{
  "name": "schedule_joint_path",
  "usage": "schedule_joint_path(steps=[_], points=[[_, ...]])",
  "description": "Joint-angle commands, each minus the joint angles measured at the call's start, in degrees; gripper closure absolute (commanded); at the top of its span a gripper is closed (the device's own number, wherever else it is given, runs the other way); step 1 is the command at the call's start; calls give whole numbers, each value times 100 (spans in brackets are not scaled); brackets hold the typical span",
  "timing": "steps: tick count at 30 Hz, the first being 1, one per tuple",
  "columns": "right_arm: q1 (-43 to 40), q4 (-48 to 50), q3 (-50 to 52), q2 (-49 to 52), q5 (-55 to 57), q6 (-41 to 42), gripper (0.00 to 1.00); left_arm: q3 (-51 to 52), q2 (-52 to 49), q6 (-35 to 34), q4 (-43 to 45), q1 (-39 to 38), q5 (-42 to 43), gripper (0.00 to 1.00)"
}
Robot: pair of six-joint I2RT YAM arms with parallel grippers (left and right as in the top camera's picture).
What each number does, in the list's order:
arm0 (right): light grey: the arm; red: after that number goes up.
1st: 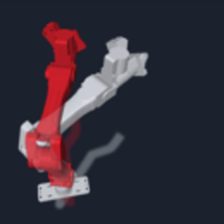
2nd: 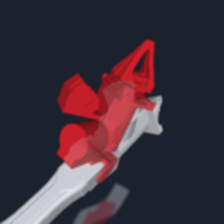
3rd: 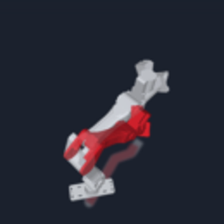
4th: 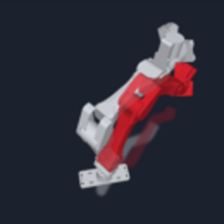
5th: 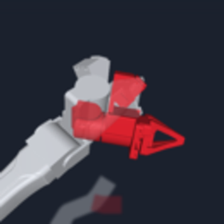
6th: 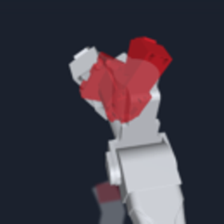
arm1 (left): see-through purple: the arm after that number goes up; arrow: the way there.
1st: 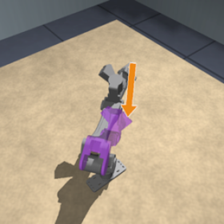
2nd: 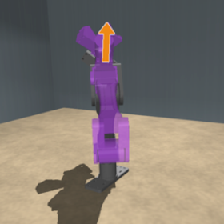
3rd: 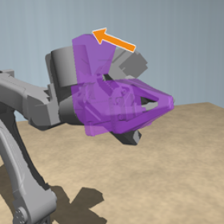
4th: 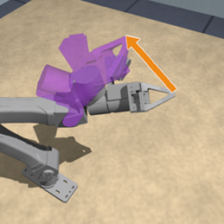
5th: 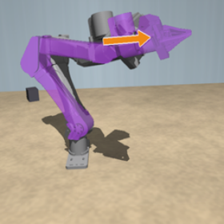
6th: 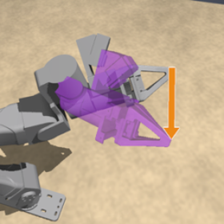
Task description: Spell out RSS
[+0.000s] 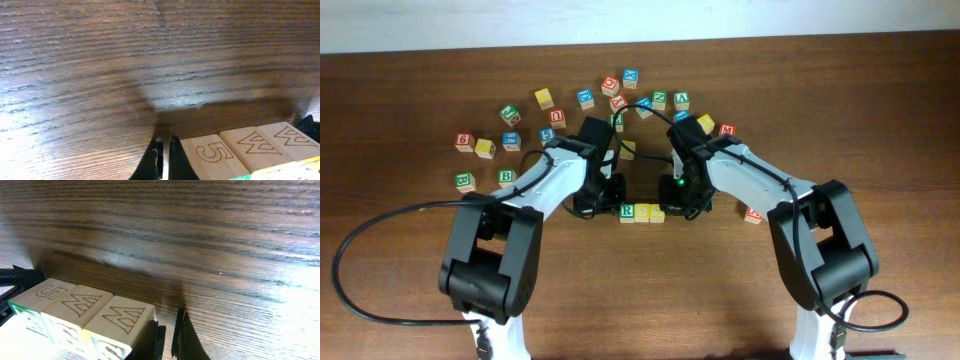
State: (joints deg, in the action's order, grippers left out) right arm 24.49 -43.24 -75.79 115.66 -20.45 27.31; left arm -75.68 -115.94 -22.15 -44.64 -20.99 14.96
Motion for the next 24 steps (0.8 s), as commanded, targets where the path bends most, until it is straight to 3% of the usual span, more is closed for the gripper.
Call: schedule_joint_path(steps=[1,15,24], points=[[74,24,48,13,-162,87,96,59,-39,-101,63,-39,289,100],[72,24,48,13,140,61,96,59,-39,-118,42,-39,282,100],[61,-35,48,13,503,61,95,59,-39,-116,-85,-39,-337,100]])
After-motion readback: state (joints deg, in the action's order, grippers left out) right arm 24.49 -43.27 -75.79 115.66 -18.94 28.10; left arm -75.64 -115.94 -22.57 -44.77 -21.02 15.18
